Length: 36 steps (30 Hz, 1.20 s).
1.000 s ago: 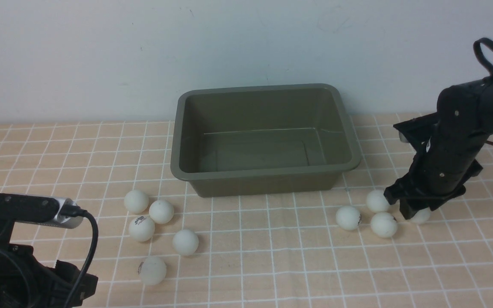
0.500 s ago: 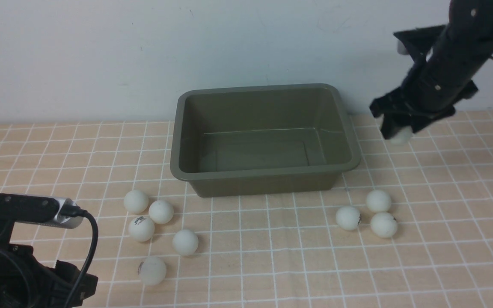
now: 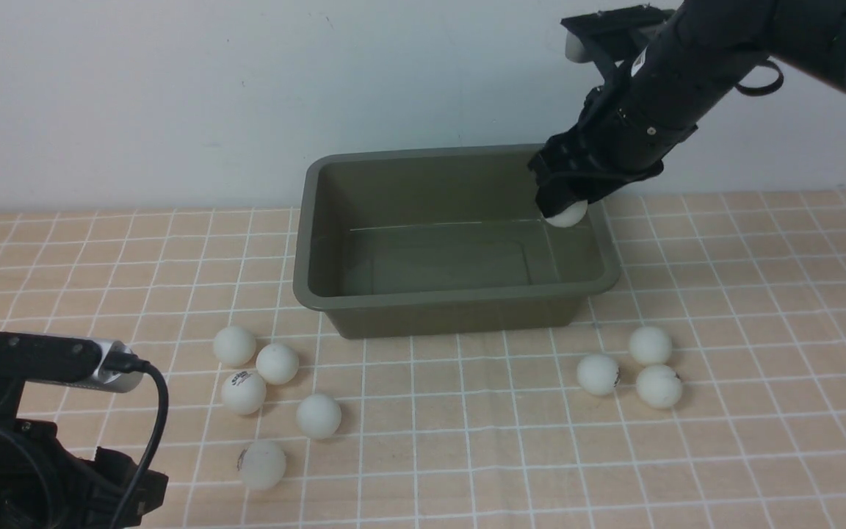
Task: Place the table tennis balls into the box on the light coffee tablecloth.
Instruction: 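Release the ping pong ball into the bin and lift the gripper away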
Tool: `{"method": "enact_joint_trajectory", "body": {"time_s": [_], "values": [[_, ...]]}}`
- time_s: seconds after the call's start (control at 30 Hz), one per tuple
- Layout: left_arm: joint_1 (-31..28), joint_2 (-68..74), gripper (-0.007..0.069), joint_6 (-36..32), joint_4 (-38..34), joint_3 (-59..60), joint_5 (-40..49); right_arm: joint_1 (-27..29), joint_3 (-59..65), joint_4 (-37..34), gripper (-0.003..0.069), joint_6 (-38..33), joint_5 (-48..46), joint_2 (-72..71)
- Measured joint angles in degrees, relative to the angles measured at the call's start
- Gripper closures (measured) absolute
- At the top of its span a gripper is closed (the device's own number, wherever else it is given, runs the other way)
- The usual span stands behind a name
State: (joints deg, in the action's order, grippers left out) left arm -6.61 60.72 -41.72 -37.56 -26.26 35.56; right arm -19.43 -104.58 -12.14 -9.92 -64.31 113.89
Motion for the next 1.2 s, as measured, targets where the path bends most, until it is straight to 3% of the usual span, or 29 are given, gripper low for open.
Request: {"method": "enact_joint_trajectory", "body": {"time_s": [0.8,1.07,1.2], "values": [[0.0,0.0,0.0220,0.0,-6.0,0.0,0.1,0.0,0.0,-1.8,0.0309,-2.1,8.2,7.9],[0.0,0.0,0.0220,0.0,-6.5,0.0,0.1,0.0,-2.1,-2.6,0.0212,-2.6,7.6,7.9],[0.0,0.0,0.0220,0.0,-7.1,0.0,0.1,0.0,-5.1,-2.6,0.0202,-2.6,6.2,7.9]]}}
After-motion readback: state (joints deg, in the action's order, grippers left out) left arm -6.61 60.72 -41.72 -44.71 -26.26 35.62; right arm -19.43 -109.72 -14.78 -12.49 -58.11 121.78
